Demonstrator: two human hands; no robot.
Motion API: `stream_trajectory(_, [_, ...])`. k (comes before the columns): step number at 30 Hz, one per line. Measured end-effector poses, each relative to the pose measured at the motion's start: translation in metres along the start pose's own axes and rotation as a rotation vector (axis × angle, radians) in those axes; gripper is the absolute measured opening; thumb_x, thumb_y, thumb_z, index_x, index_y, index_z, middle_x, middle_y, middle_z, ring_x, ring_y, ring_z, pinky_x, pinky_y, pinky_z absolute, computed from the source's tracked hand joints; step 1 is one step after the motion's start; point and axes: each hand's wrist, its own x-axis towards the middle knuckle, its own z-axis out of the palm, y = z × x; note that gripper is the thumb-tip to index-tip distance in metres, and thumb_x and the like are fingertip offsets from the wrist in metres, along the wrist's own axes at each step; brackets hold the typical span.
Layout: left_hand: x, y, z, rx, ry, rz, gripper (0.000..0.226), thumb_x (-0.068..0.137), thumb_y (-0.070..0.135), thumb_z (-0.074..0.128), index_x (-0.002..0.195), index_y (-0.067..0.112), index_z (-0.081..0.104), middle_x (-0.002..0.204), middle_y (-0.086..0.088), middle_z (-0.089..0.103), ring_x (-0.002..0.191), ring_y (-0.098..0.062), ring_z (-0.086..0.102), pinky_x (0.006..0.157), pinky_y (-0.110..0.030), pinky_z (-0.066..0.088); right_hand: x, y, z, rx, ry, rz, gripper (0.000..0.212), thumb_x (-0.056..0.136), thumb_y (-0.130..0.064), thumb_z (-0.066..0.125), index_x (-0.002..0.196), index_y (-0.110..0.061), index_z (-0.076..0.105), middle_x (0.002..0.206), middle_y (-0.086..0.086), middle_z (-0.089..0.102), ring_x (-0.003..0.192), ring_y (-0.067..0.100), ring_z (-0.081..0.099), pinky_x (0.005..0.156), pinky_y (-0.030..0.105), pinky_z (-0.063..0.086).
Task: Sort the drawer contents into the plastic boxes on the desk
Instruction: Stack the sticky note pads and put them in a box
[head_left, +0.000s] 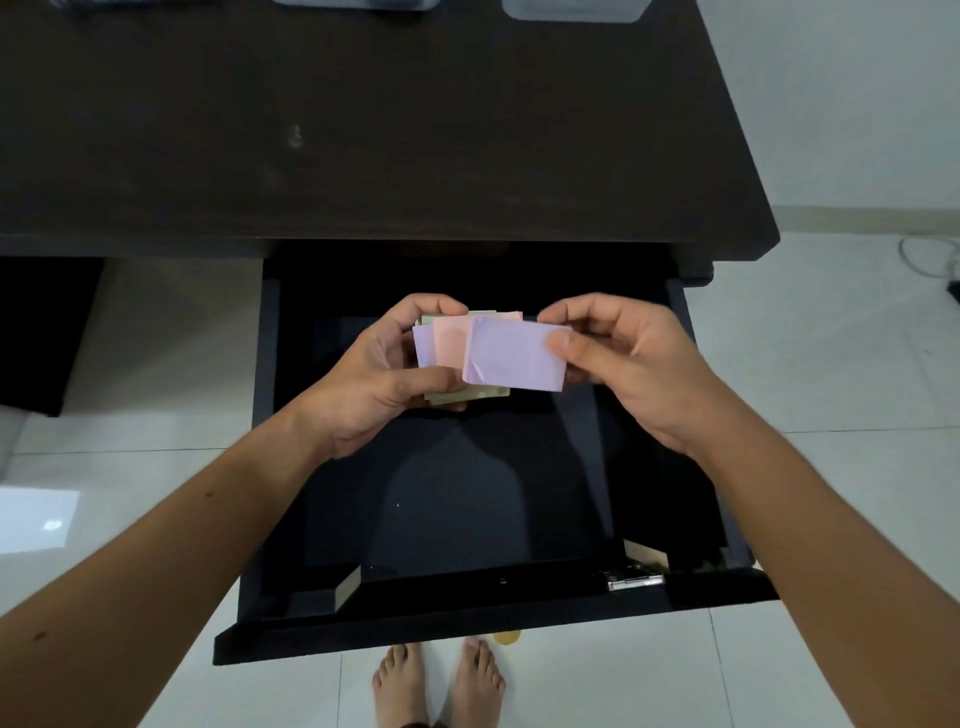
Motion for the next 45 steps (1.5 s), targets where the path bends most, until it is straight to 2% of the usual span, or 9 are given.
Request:
stream_trajectory(5, [-0.002,-0.002,0.0,0.006,-0.022,-0.006,0.067,0.078,-0.003,0.085,0.134,0.024,0.06,0.135,-0.016,0.063,0.112,-0.033,0.071,0.084,-0.044,0.063,0.015,0.0,0.006,-0.103,0.087,0.0,0.016,0.098,-0.009,0.072,0.112,-0.014,0.077,0.1,0.002,0.079,0.093,0.017,0.076,0.08,0.027,0.061])
stream_trajectory(9, [-0.002,-0.002,0.0,0.018,-0.055,0.011,0.081,0.078,0.0,0.088,0.143,0.037,0.059,0.145,-0.012,0.059,0.125,-0.033,0.067,0.087,-0.044,0.062,0.021,0.0,0.011,-0.231,0.112,-0.01,0.016,0.097,-0.017,0.075,0.112,-0.023,0.08,0.106,-0.001,0.078,0.099,0.021,0.075,0.088,0.03,0.063])
stream_trajectory(14, [-0.004,-0.001,0.002,0.047,-0.062,0.054,0.076,0.077,0.004,0.084,0.142,0.036,0.062,0.144,-0.01,0.058,0.122,-0.029,0.067,0.087,-0.045,0.063,0.023,0.004,0.017,-0.267,0.162,-0.042,0.016,0.097,-0.023,0.077,0.112,-0.025,0.08,0.104,-0.005,0.078,0.098,0.018,0.074,0.092,0.038,0.063])
stream_trajectory(21, [-0.005,-0.003,0.002,0.081,-0.041,0.087,0.069,0.077,0.003,0.085,0.137,0.03,0.064,0.134,-0.006,0.062,0.12,-0.038,0.068,0.093,-0.059,0.061,0.019,0.008,0.02,-0.19,0.207,-0.015,0.021,0.092,-0.028,0.081,0.113,-0.027,0.078,0.105,-0.004,0.076,0.099,0.016,0.073,0.094,0.038,0.062])
stream_trajectory(25, [-0.007,-0.002,0.002,0.076,-0.051,0.077,0.069,0.077,0.002,0.085,0.137,0.028,0.064,0.14,-0.012,0.06,0.124,-0.043,0.066,0.094,-0.06,0.061,0.015,0.013,0.025,-0.003,0.074,0.187,0.037,0.092,-0.033,0.081,0.126,-0.023,0.072,0.117,-0.003,0.077,0.111,0.014,0.075,0.096,0.046,0.063])
stream_trajectory(32, [-0.011,0.002,0.007,0.07,-0.033,0.027,0.05,0.085,0.022,0.083,0.131,0.025,0.063,0.127,-0.006,0.068,0.108,-0.034,0.072,0.084,-0.044,0.063,0.004,0.015,0.033,0.105,0.001,0.234,0.035,0.094,-0.025,0.077,0.125,-0.013,0.071,0.114,0.005,0.08,0.108,0.02,0.077,0.092,0.043,0.064])
stream_trajectory(37, [-0.018,0.001,0.012,0.03,0.047,-0.006,0.086,0.085,0.012,0.085,0.152,0.042,0.041,0.121,-0.016,0.074,0.103,-0.034,0.077,0.081,-0.045,0.064,-0.002,0.01,0.037,0.113,-0.017,0.214,0.045,0.083,-0.033,0.084,0.123,-0.015,0.074,0.116,0.005,0.08,0.109,0.022,0.077,0.093,0.041,0.061])
stream_trajectory(40, [-0.026,0.01,0.017,0.013,0.094,-0.017,0.085,0.074,0.019,0.089,0.148,0.026,0.047,0.12,-0.008,0.076,0.104,-0.03,0.078,0.079,-0.039,0.064,-0.008,-0.002,0.038,0.142,-0.009,0.203,0.05,0.077,-0.037,0.083,0.12,-0.014,0.076,0.113,0.005,0.081,0.107,0.023,0.077,0.09,0.038,0.061])
stream_trajectory(45, [-0.036,0.046,0.025,0.07,0.081,0.046,0.076,0.075,0.022,0.088,0.142,0.029,0.055,0.125,-0.006,0.073,0.111,-0.024,0.075,0.085,-0.033,0.062,-0.011,-0.037,0.032,0.222,-0.002,0.179,0.048,0.076,-0.03,0.085,0.119,-0.013,0.074,0.116,0.008,0.078,0.107,0.028,0.077,0.085,0.047,0.065])
